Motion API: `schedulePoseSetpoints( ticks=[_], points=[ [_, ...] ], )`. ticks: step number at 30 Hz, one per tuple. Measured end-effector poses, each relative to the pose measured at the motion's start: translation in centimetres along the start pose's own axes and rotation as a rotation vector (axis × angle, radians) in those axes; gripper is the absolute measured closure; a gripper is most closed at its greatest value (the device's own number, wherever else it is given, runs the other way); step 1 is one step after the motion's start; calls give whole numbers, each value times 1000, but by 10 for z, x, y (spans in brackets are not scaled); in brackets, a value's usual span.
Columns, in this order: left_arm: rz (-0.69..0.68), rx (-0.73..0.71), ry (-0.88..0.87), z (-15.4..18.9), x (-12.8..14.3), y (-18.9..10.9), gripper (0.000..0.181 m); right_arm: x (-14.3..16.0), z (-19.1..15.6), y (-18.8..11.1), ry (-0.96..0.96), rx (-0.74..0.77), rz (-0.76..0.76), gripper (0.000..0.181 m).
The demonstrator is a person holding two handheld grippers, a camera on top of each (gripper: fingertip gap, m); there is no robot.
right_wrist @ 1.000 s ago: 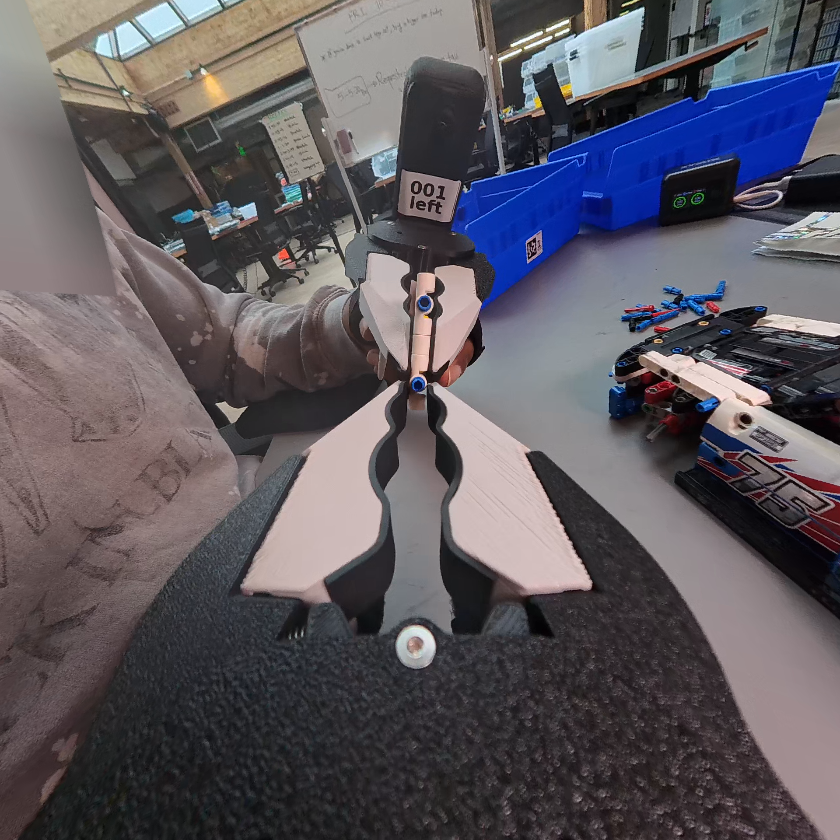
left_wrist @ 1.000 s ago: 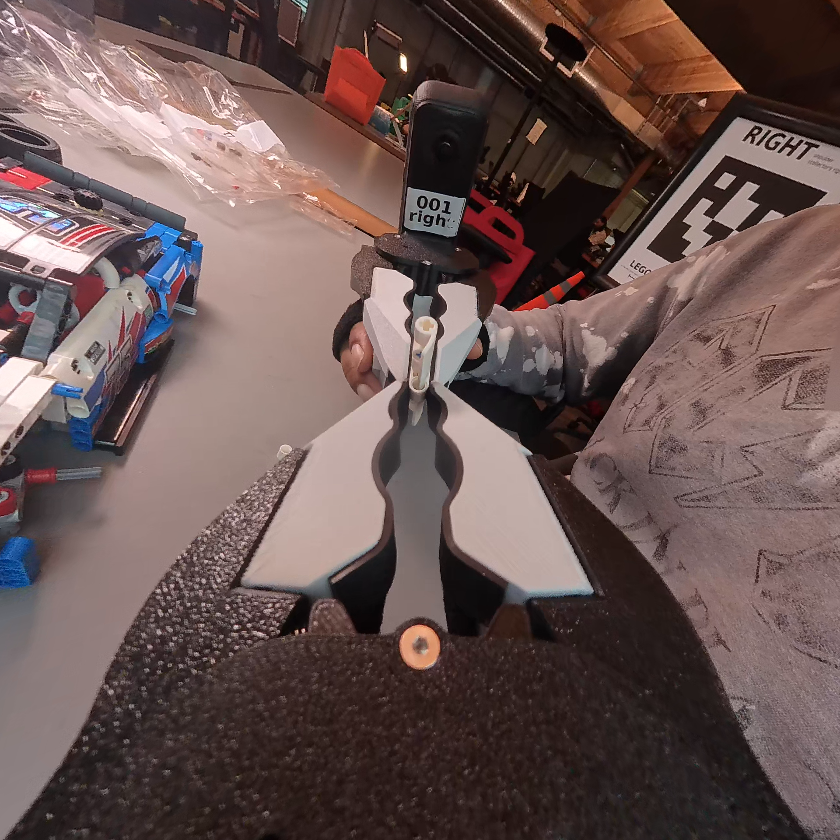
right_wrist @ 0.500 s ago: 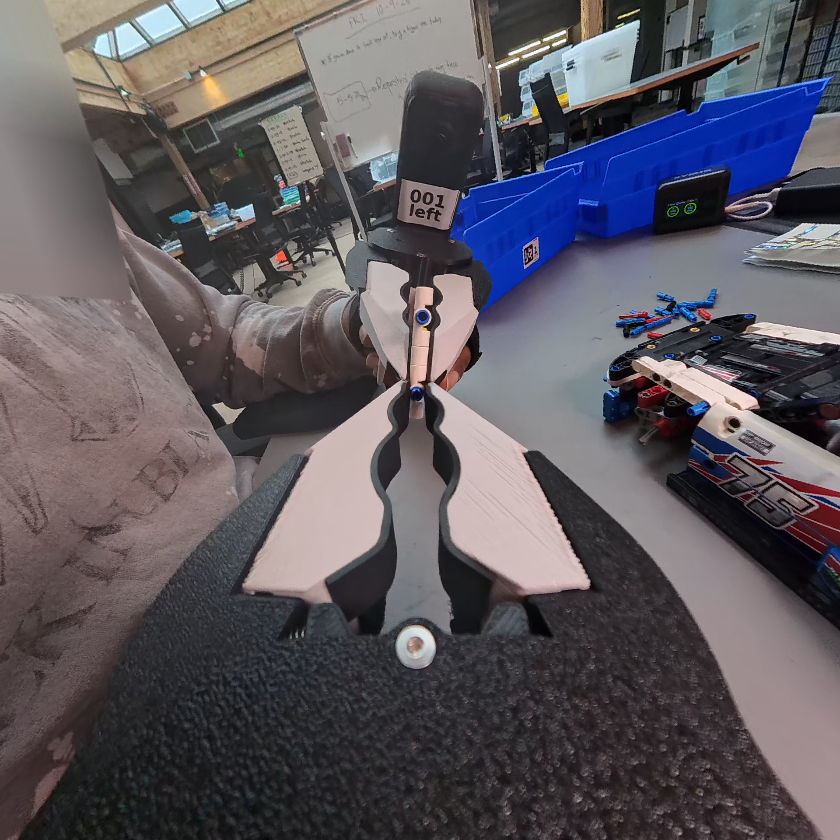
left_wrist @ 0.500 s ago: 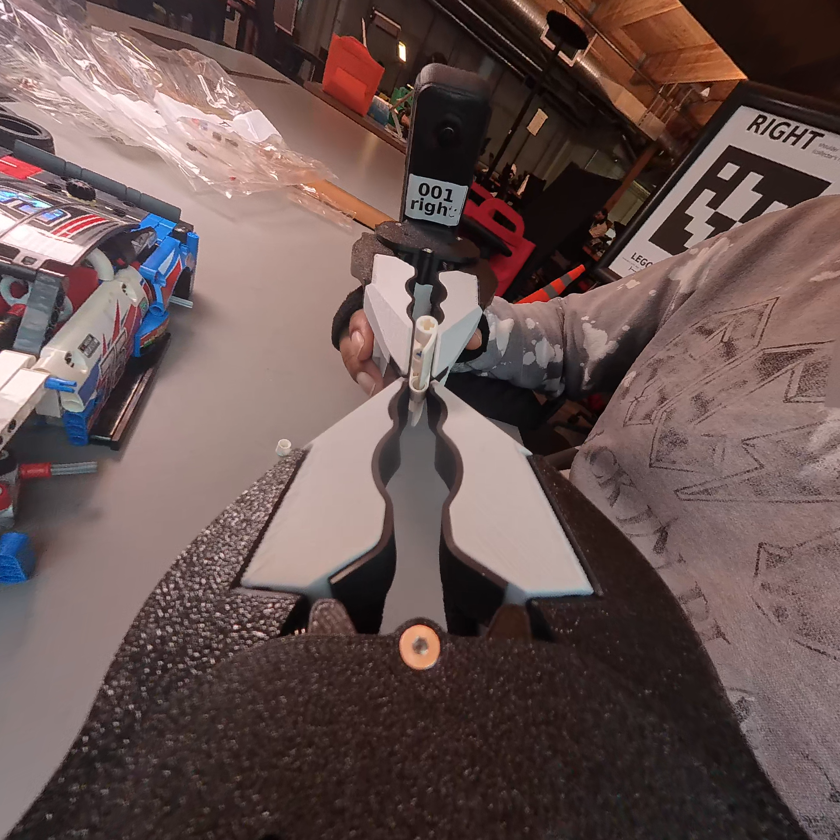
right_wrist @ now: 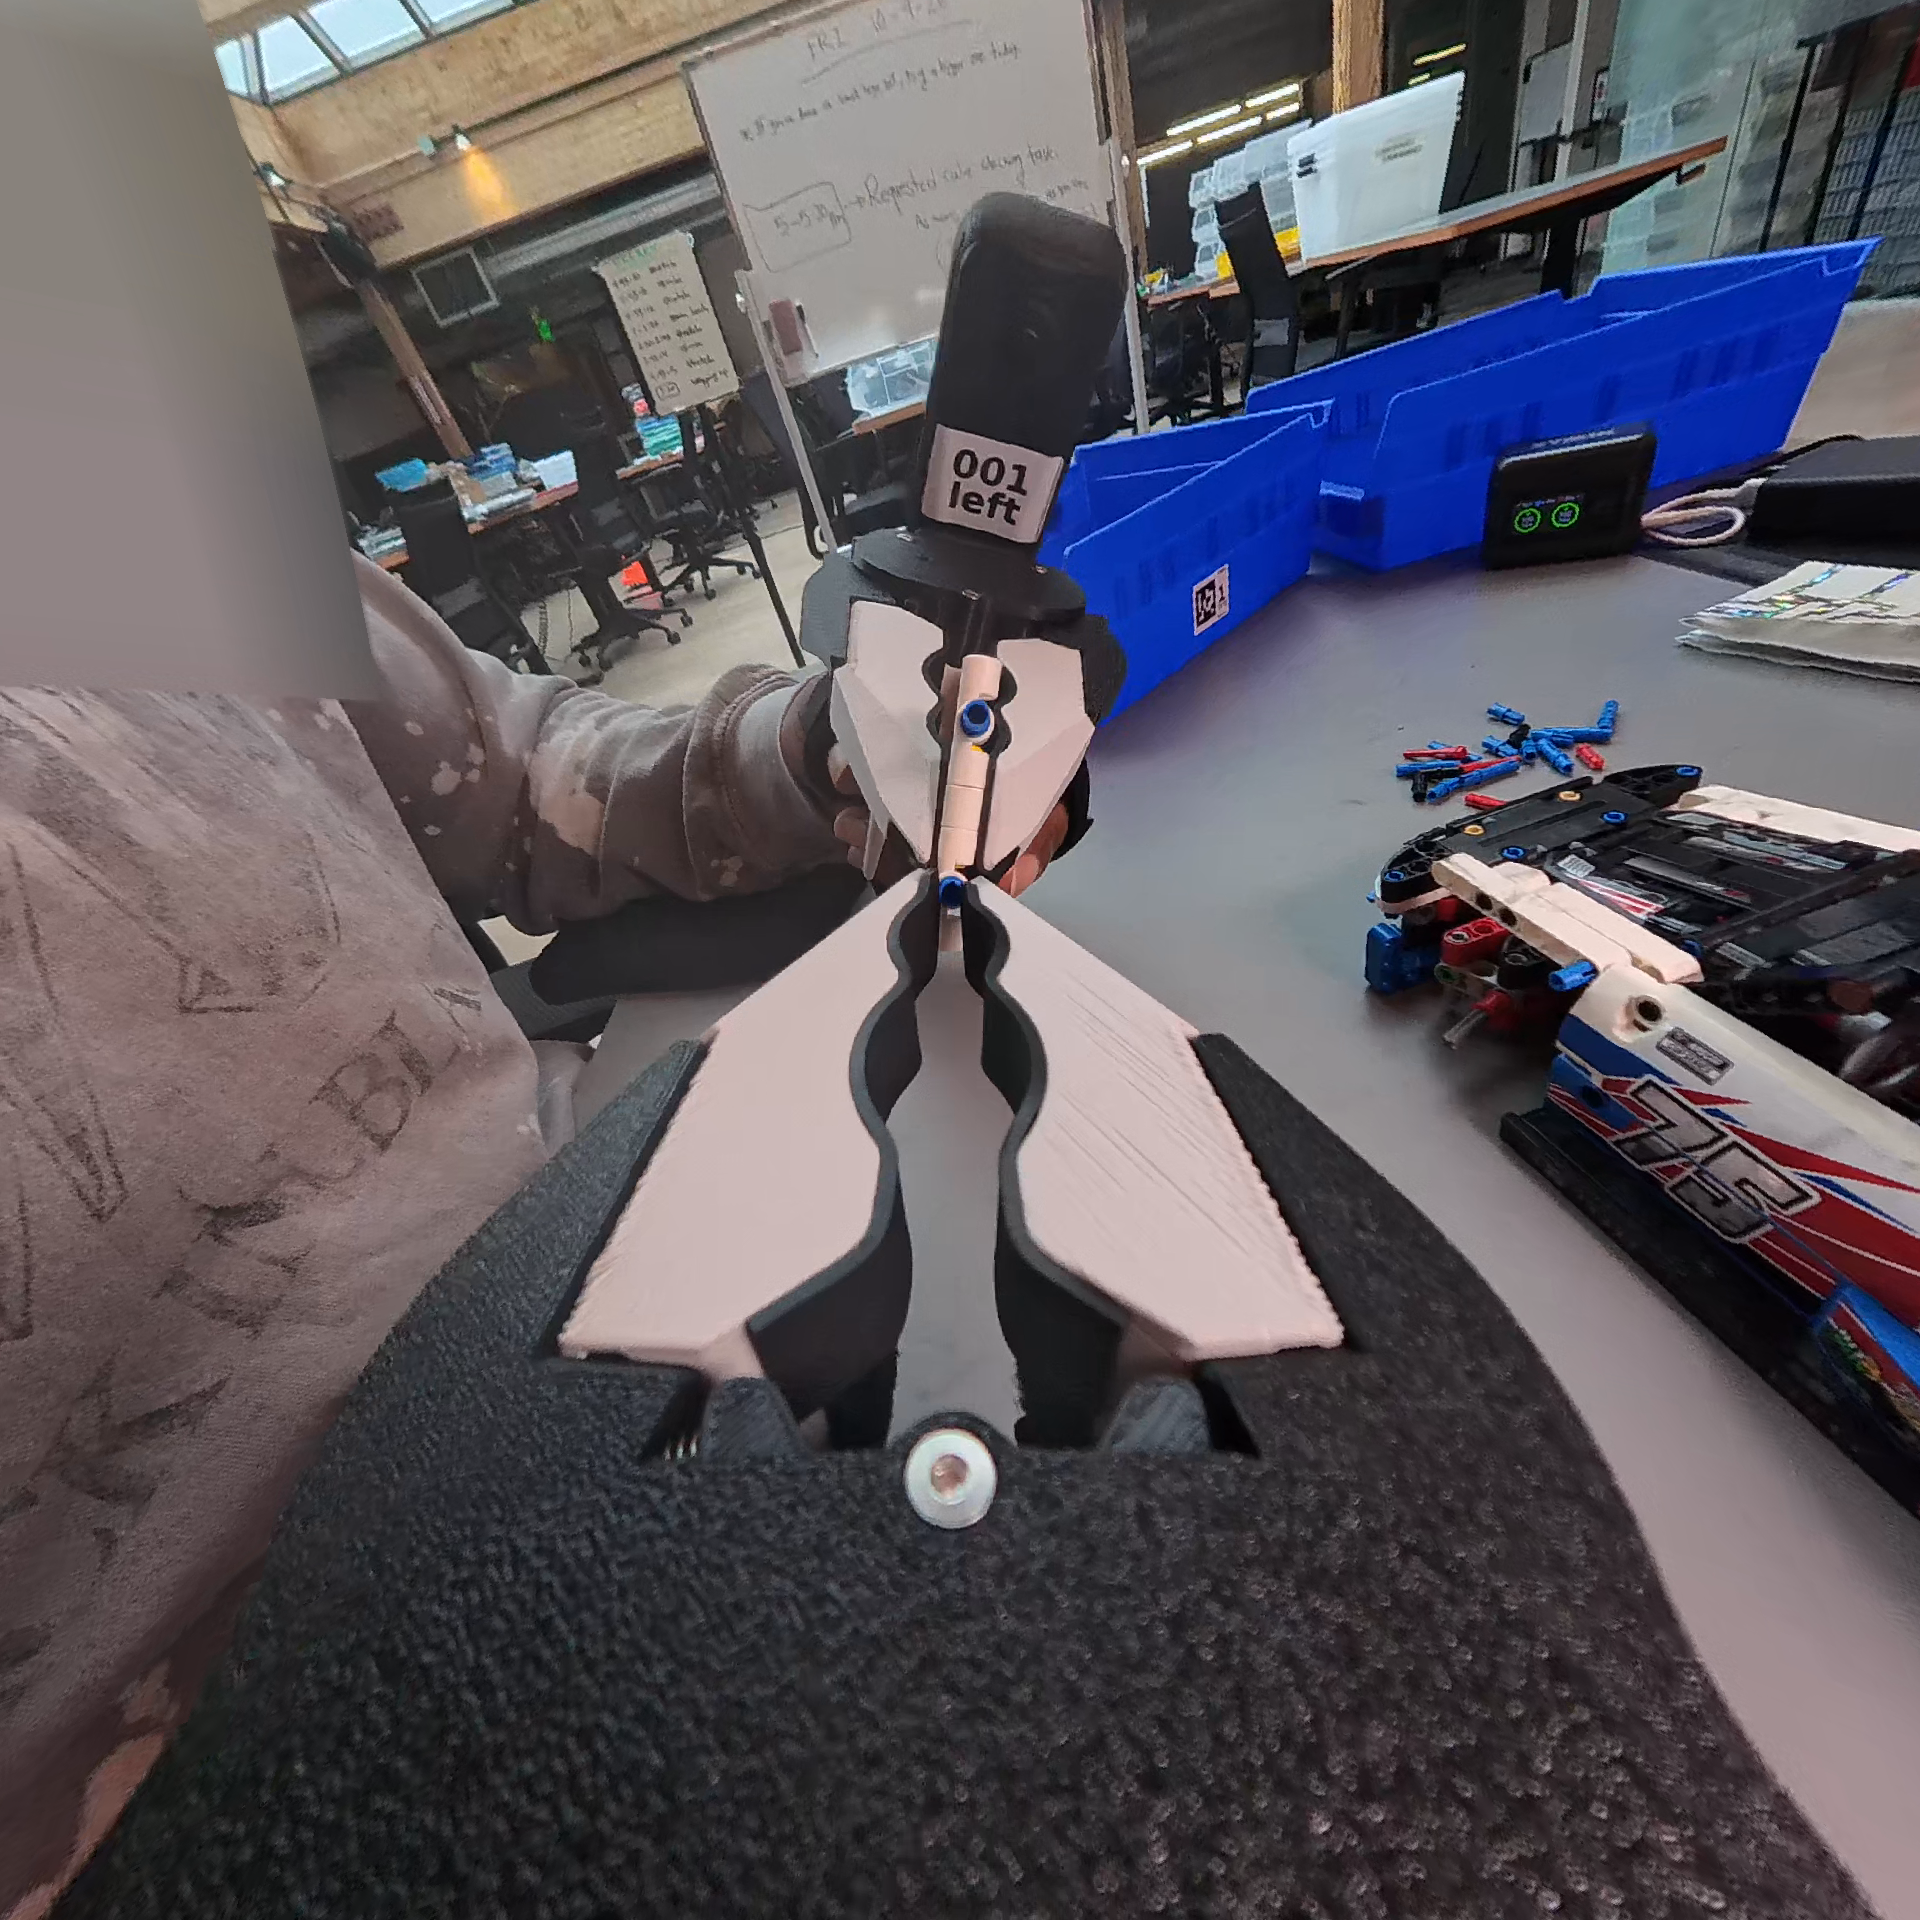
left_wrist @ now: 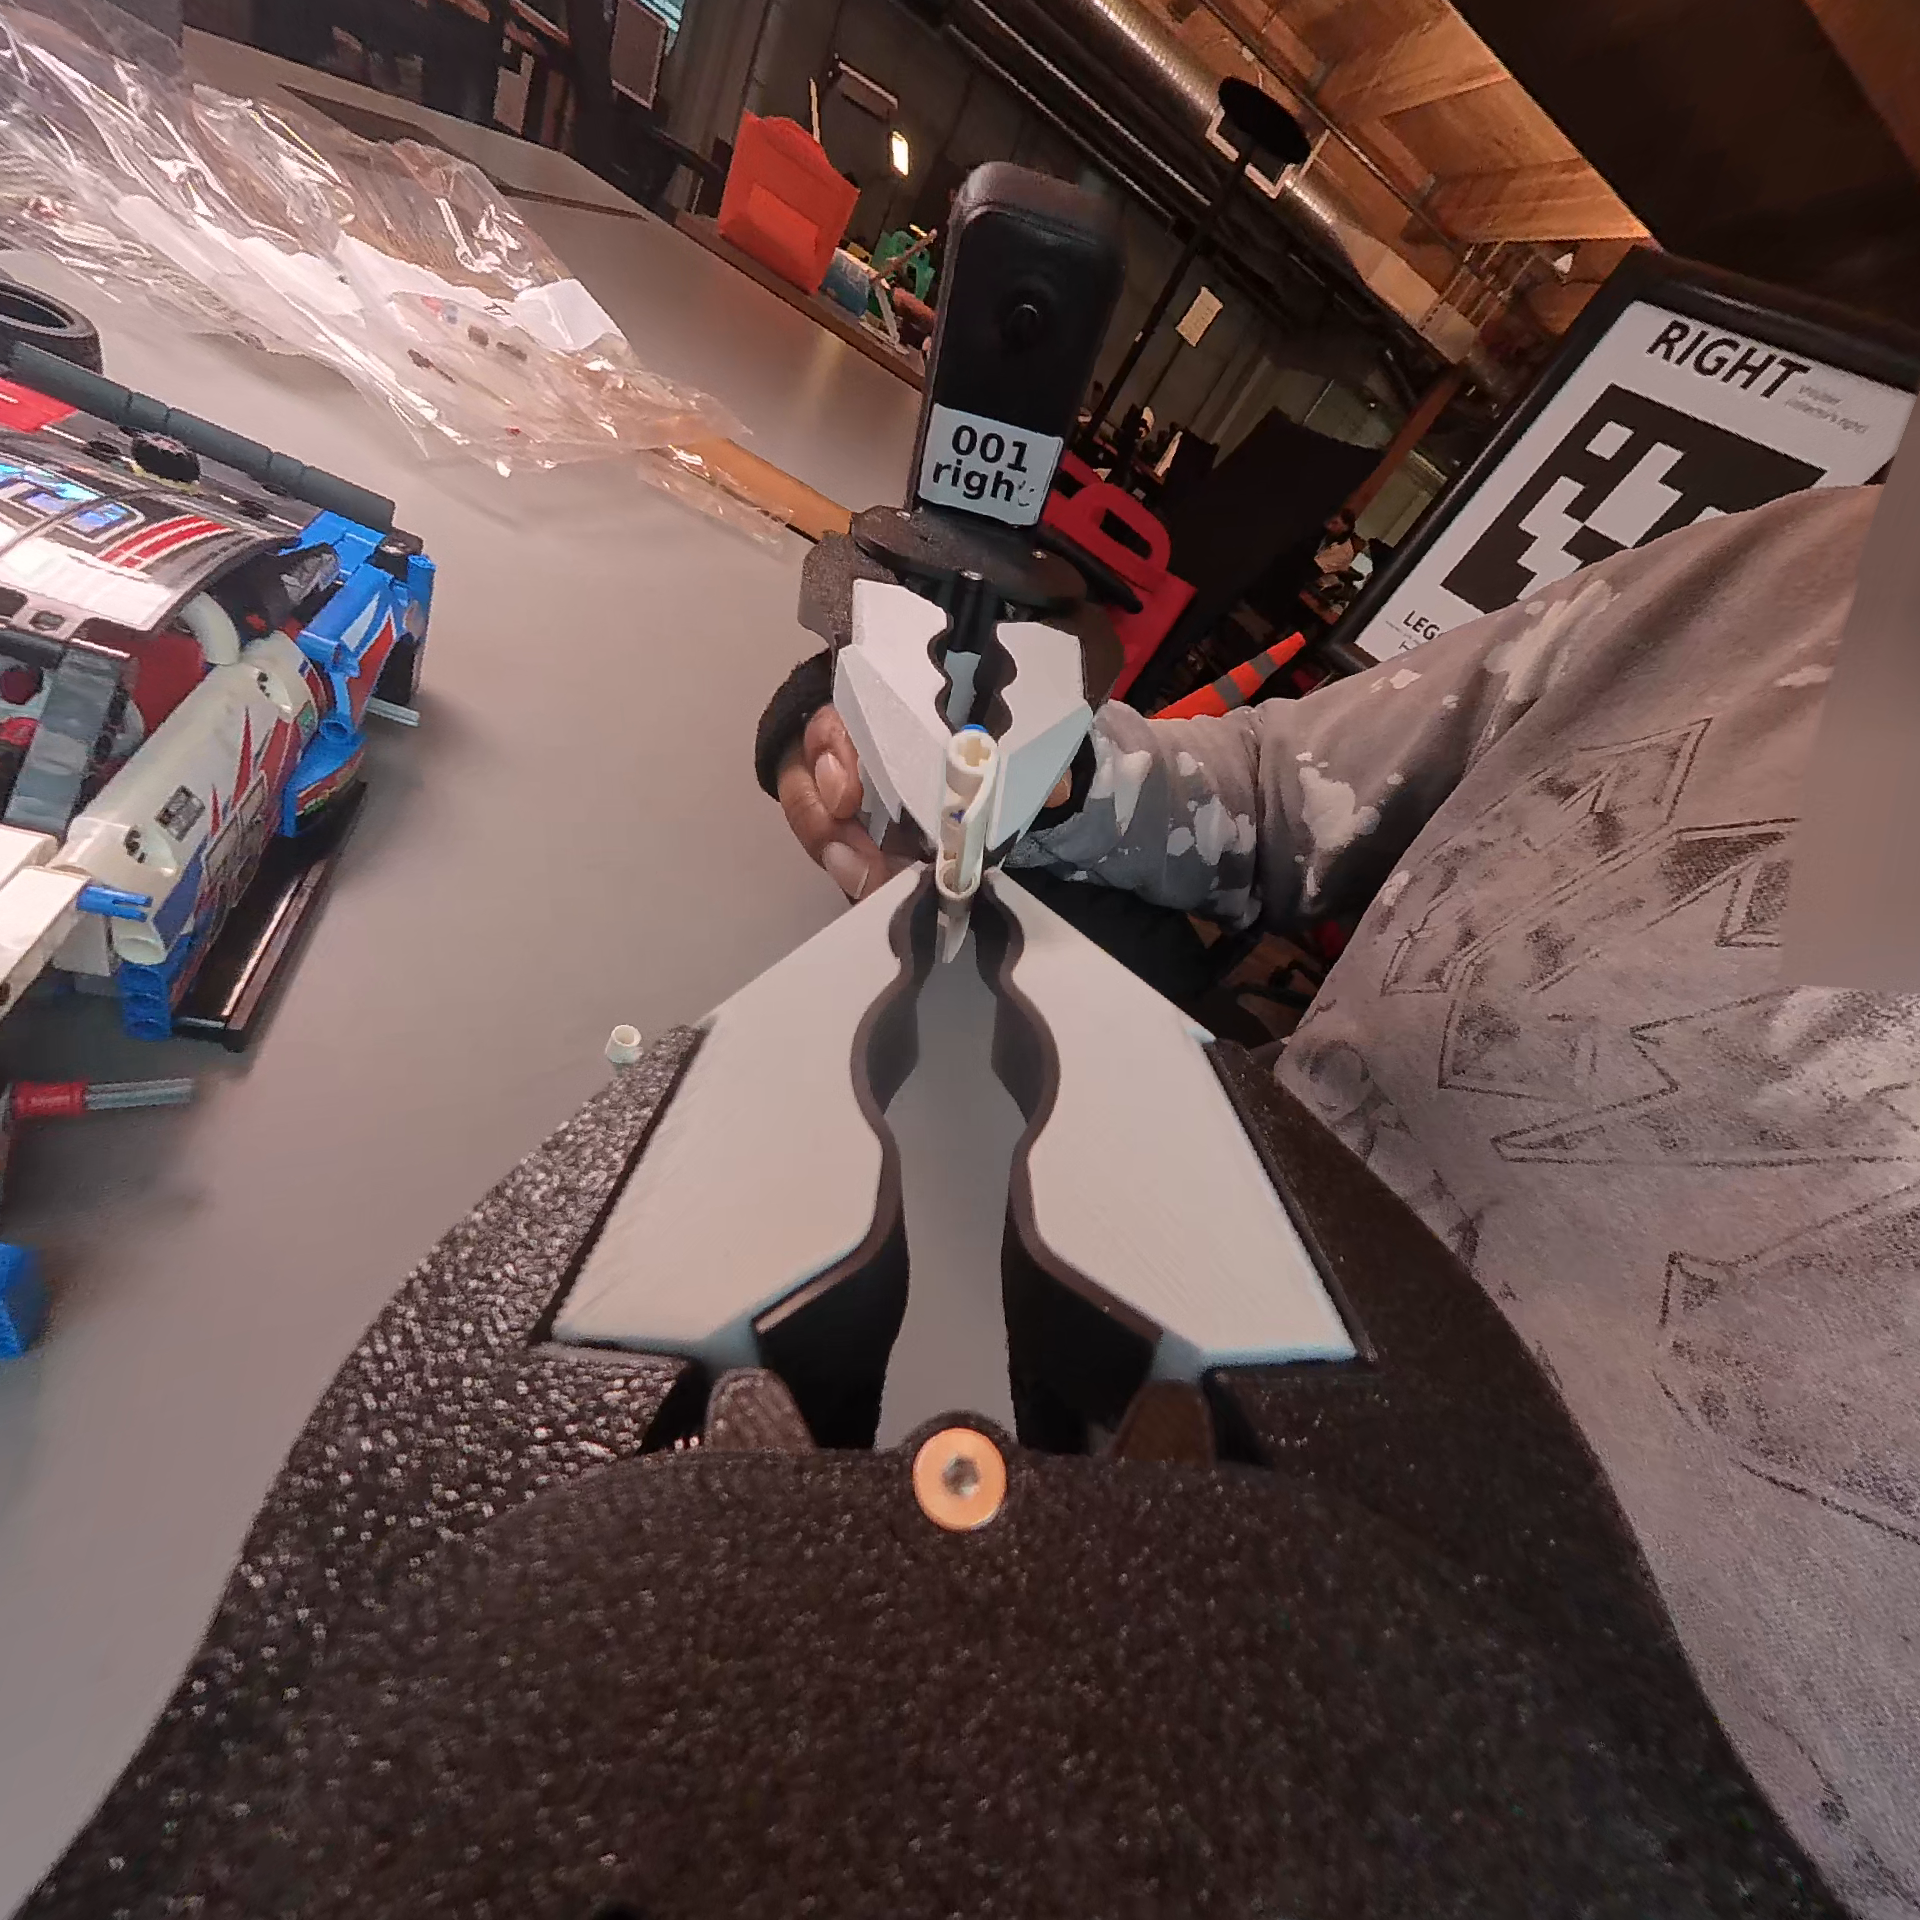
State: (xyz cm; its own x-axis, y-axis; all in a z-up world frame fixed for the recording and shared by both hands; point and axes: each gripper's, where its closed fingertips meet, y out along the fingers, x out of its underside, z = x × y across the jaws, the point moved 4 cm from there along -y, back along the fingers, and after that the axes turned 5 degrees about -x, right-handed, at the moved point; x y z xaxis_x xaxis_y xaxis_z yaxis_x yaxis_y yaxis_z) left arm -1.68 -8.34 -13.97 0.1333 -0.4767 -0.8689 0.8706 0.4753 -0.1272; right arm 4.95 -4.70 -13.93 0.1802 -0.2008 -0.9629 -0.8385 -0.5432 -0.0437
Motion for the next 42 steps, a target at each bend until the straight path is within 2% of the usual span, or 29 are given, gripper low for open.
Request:
schedulePoseSetpoints(
  ticks=[8,10,11,12,14,16,19,20,22,23,26,29,32,35,37,39,42],
  points=[
    [-59,-49,73,0,0,-3,177,-14,-4,-9,10,-51,48,181],
    [-21,-152,36,-23,-2,-31,178,-49,3,-50,43,-23,268,181],
    [-5,-172,24,-28,-3,-42,178,-55,7,-65,-15,48,269,181],
    [-15,-189,46,-29,-4,-43,177,-50,7,-65,-57,96,203,181],
    [-9,-150,61,-23,-6,-30,177,-28,9,-44,-54,107,96,181],
    [-13,-139,44,-22,-5,-18,177,-4,17,-25,-86,169,-75,181],
    [54,-109,-2,-21,-5,-15,177,16,24,-14,-132,215,-211,179],
    [97,-90,-37,-21,-6,-14,177,19,22,-9,-101,188,-207,163],
    [156,-45,-90,-17,-7,-9,177,14,15,-1,-45,140,-136,154],
    [176,-35,-92,-15,-8,-6,177,8,14,1,-31,136,-83,155],
    [180,-14,-65,-8,-8,2,176,-11,8,-1,20,85,75,174],
    [158,15,-50,-3,-6,5,176,-13,3,-5,12,50,64,175],
    [111,-18,-24,-5,-3,1,166,-8,0,-11,-19,41,-60,176],
    [-50,-101,83,-10,14,0,166,4,-2,-18,-84,63,-223,176],
    [-120,-114,141,-8,23,5,175,10,-4,-16,-77,65,-275,175],
    [-133,-137,170,-8,25,8,175,10,-3,-16,-96,81,-264,175],
    [-9,-67,98,-2,13,11,176,-11,-2,-20,-45,63,-68,174]
  ],
)
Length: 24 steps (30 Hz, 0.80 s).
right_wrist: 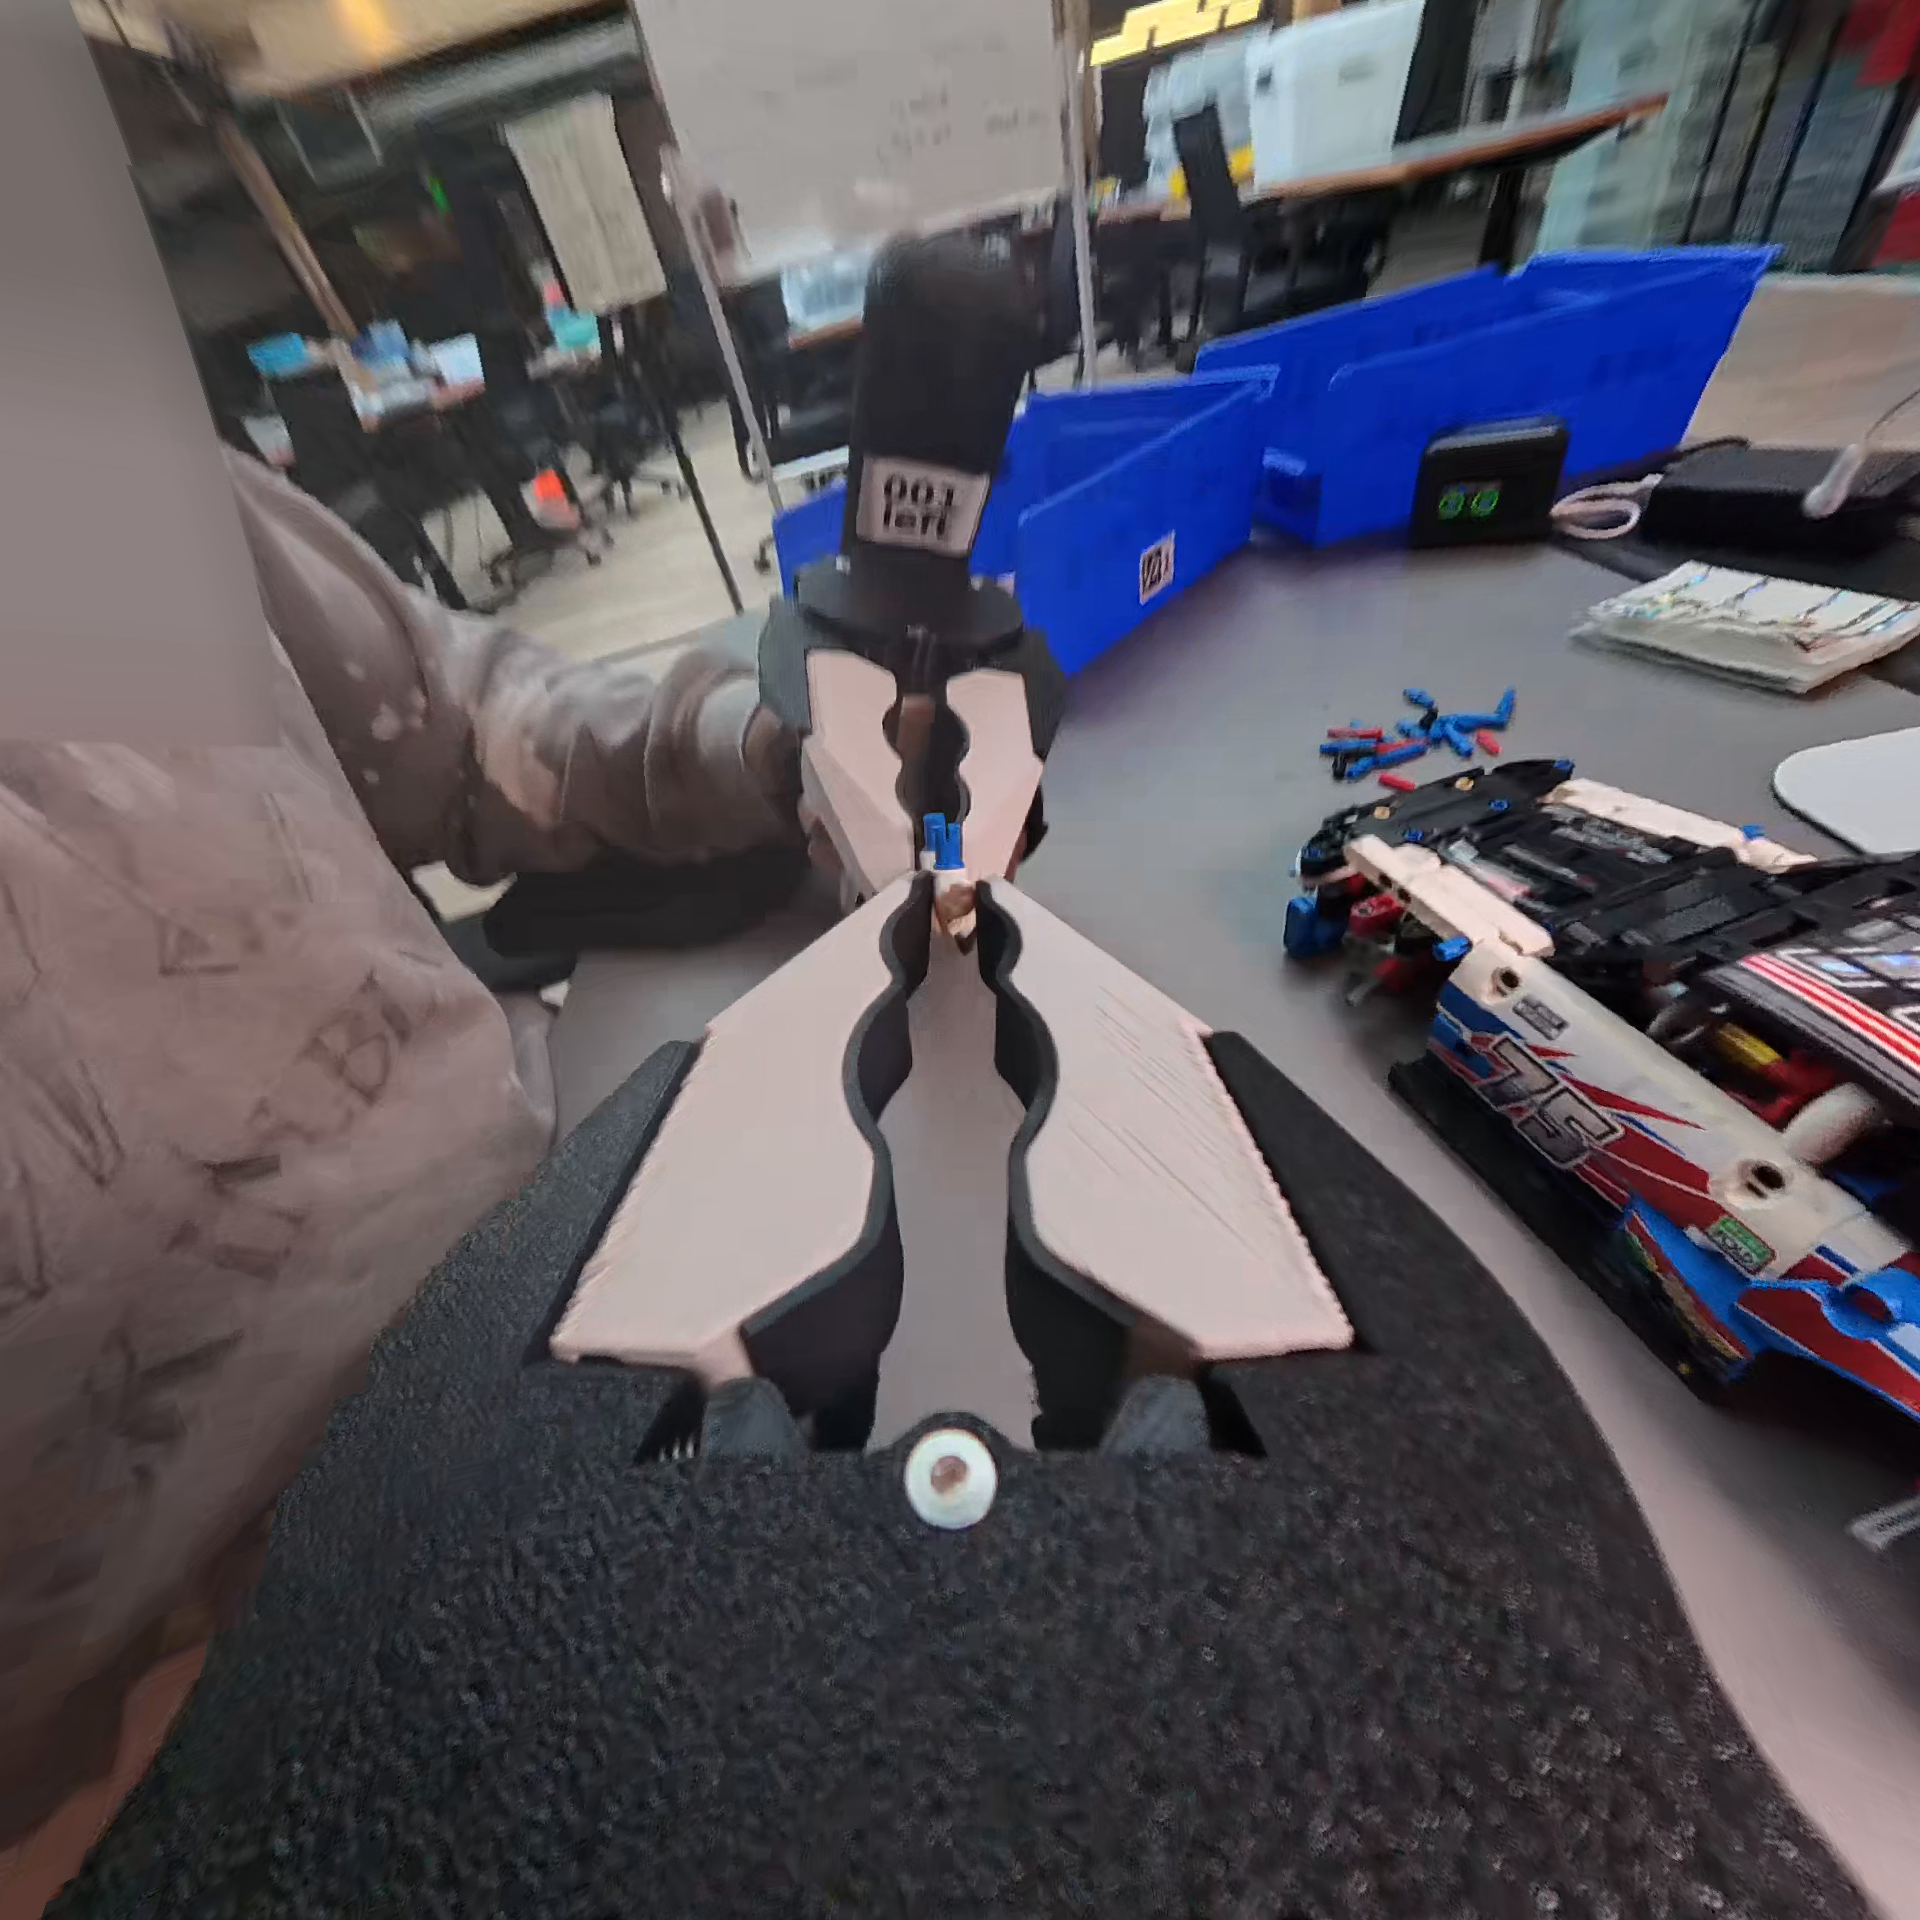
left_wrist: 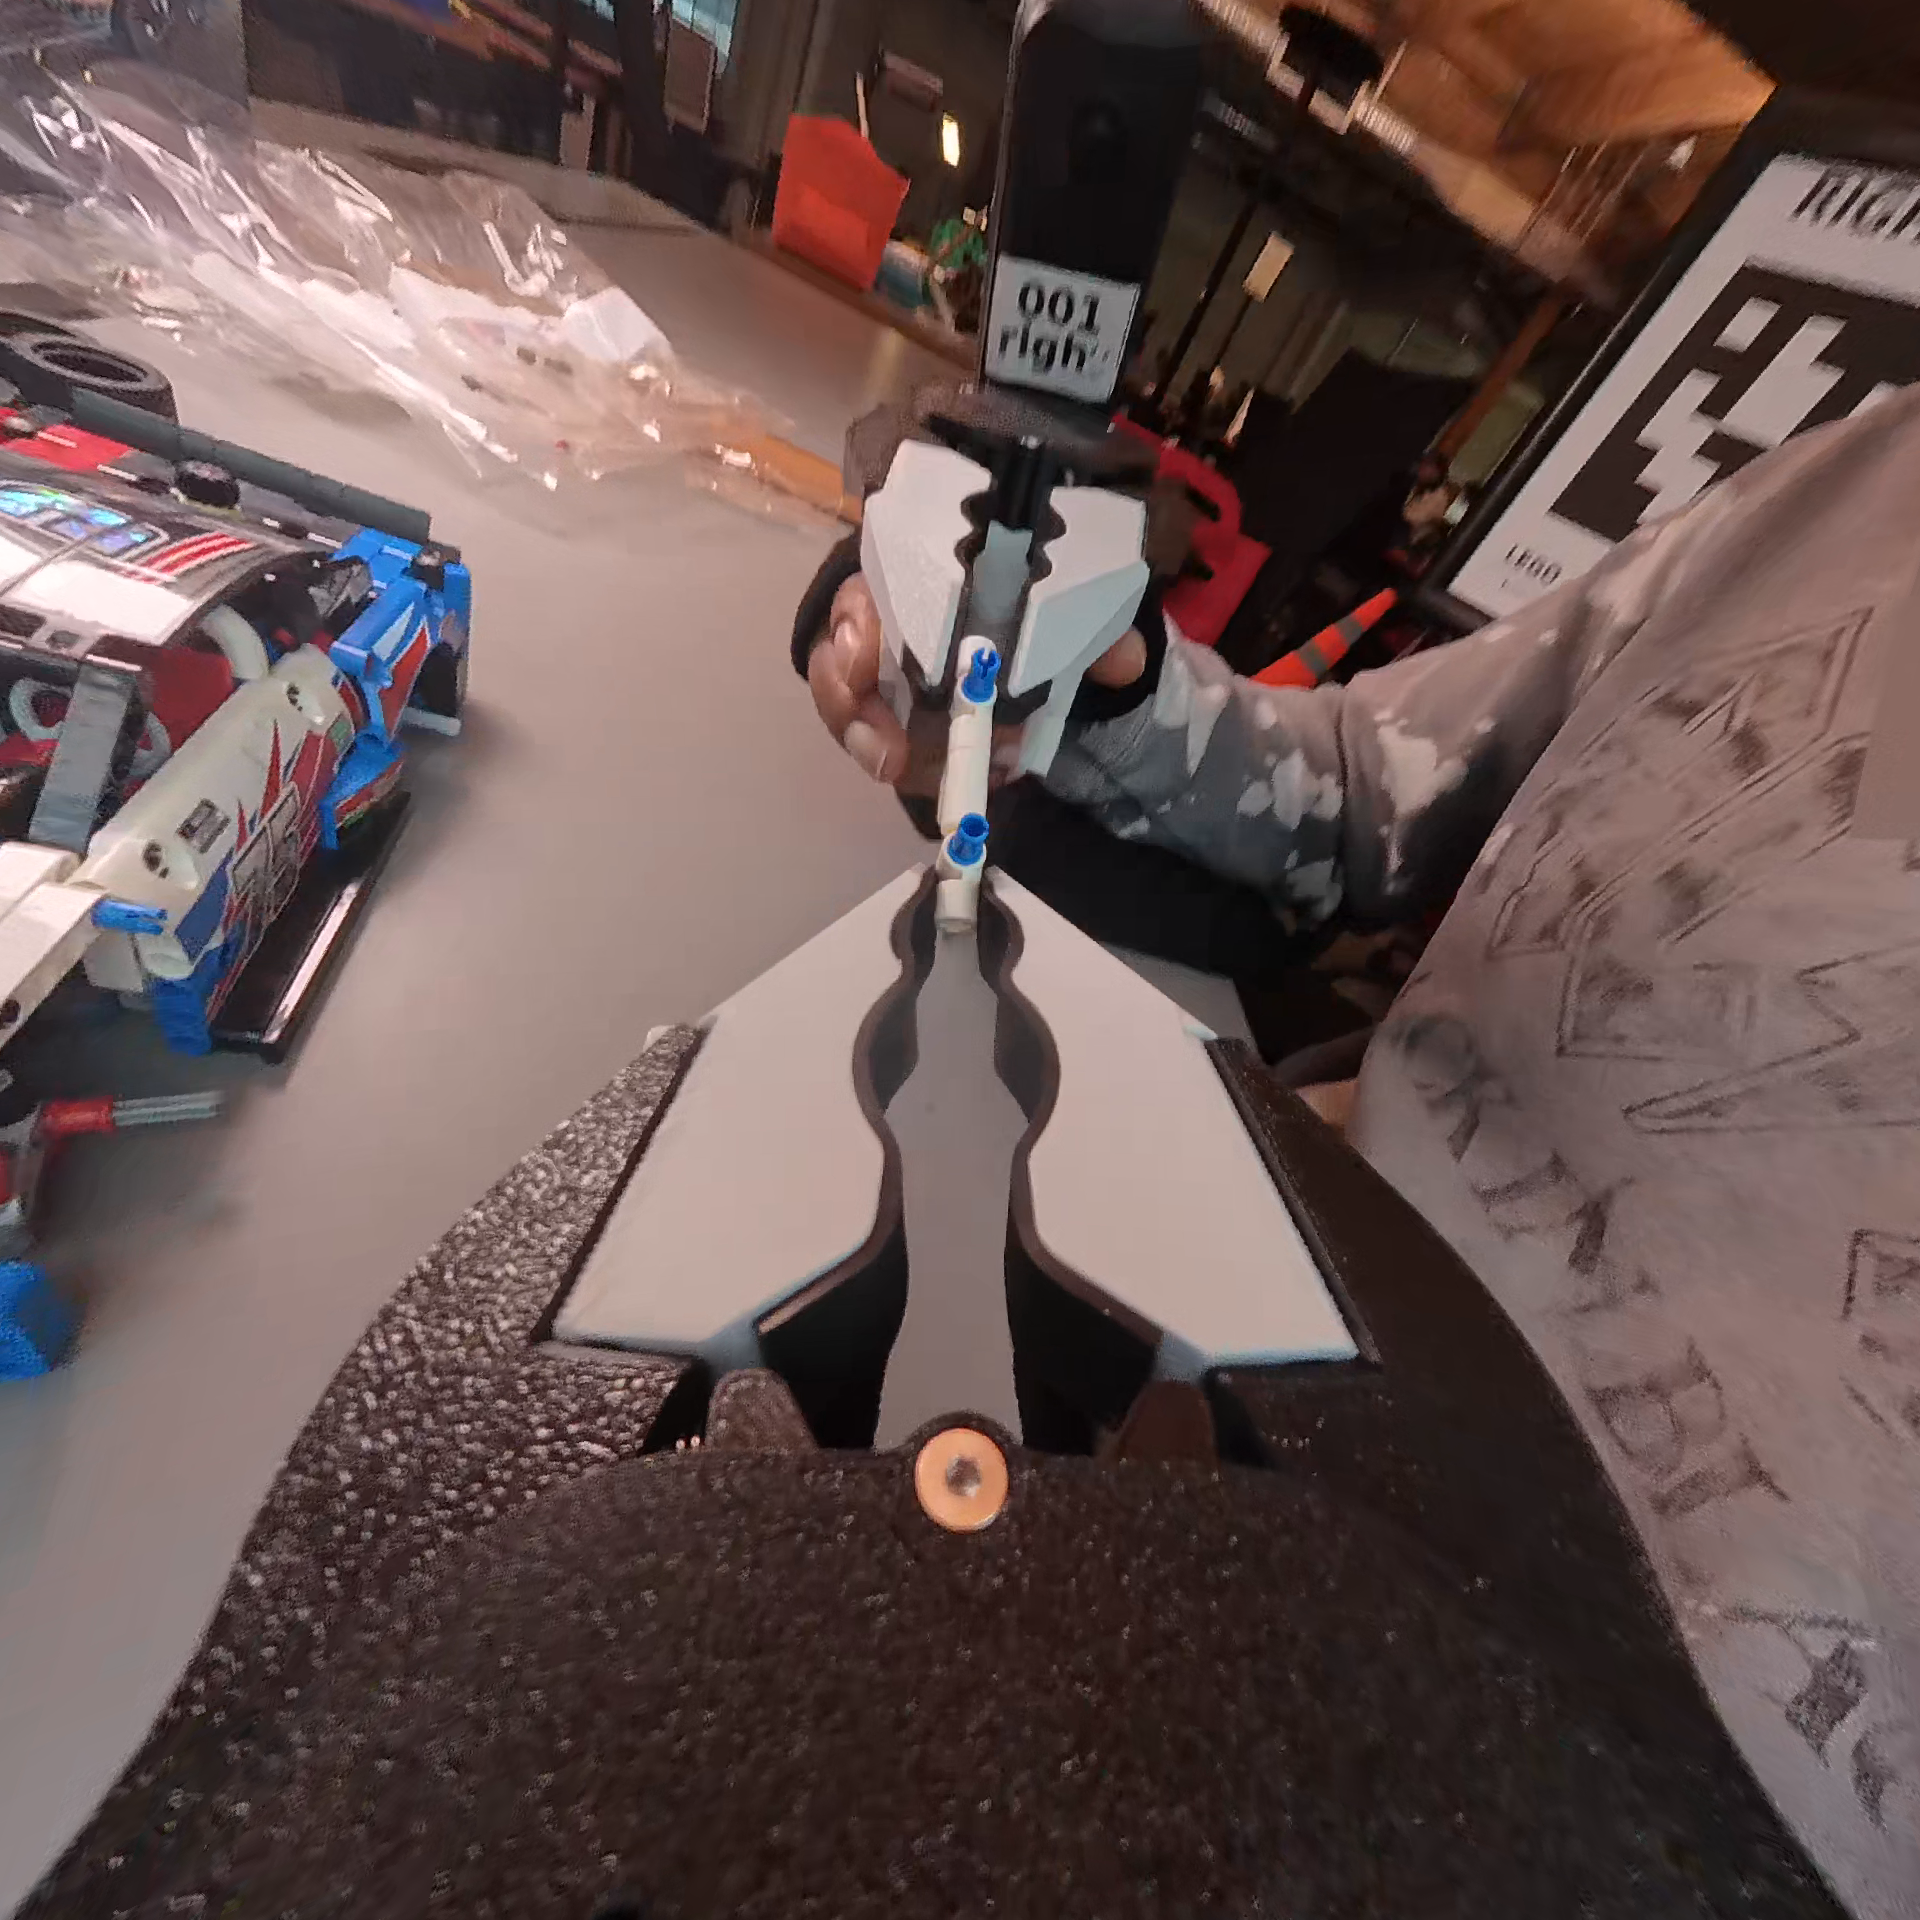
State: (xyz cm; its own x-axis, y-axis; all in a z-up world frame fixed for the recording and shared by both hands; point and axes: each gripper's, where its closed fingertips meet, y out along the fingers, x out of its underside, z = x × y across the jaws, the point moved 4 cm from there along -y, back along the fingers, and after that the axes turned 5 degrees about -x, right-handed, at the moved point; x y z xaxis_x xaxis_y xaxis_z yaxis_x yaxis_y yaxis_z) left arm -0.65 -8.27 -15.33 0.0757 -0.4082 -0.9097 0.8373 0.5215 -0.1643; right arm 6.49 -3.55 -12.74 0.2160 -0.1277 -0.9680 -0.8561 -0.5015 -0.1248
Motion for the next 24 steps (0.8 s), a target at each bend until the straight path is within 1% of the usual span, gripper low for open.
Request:
schedulePoseSetpoints(
  ticks=[2,4,5,7,8,9,11,12,14,15,17,19,20,21,23,24],
  points=[
    [122,52,-79,3,-12,0,176,-11,2,-2,55,-10,132,174],
    [230,92,-164,2,-22,-2,177,-15,3,0,87,-14,199,159],
    [252,91,-185,0,-23,-2,177,-16,3,1,96,-19,215,156],
    [255,104,-187,1,-22,0,176,-19,3,4,116,-20,260,157],
    [252,101,-178,3,-21,2,176,-20,3,6,126,-21,269,162],
    [254,100,-173,4,-21,3,176,-19,2,9,129,-27,264,171],
    [259,98,-194,3,-22,2,176,-20,3,10,131,-27,262,175],
    [246,102,-203,2,-21,2,175,-19,3,10,141,-30,246,176],
    [230,82,-192,-1,-23,-3,161,-19,7,6,150,-19,224,176],
    [236,56,-175,-5,-26,-8,158,-18,10,3,150,1,197,176],
    [221,-2,-114,-9,-29,-17,157,-7,14,2,146,27,87,176],
    [159,-35,-46,-8,-25,-16,159,7,14,9,114,63,-26,176],
    [125,-32,-21,-6,-23,-13,160,12,10,15,101,50,-62,176],
    [87,-32,1,-3,-19,-10,162,15,5,20,93,36,-83,176],
    [22,-32,49,0,-13,-5,171,17,-2,28,63,6,-112,176],
    [14,-27,62,2,-12,-5,175,18,-2,29,49,12,-124,176]
  ],
)
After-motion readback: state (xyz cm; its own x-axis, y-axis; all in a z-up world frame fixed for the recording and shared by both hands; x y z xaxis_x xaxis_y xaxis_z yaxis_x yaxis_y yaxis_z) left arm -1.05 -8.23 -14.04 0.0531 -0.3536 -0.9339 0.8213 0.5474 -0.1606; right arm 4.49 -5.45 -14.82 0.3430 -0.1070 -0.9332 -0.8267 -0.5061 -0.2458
